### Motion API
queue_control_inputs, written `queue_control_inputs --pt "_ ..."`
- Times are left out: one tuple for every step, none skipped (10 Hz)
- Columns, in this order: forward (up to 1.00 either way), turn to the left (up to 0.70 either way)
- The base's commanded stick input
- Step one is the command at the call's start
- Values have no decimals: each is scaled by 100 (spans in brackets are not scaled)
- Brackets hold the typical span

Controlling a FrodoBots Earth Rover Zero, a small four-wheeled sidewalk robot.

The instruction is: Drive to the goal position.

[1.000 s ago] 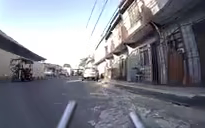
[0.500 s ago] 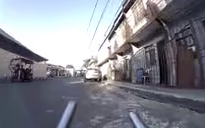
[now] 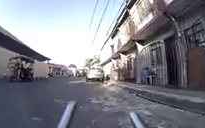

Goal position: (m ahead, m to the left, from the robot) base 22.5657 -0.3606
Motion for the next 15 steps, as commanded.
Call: queue_control_inputs --pt "85 0" --pt "85 0" --pt "85 0" --pt "85 0" --pt "85 0" --pt "85 0" --pt "85 0" --pt "85 0" --pt "85 0" --pt "85 0" --pt "85 0" --pt "85 0" --pt "85 32" --pt "85 27" --pt "85 14"
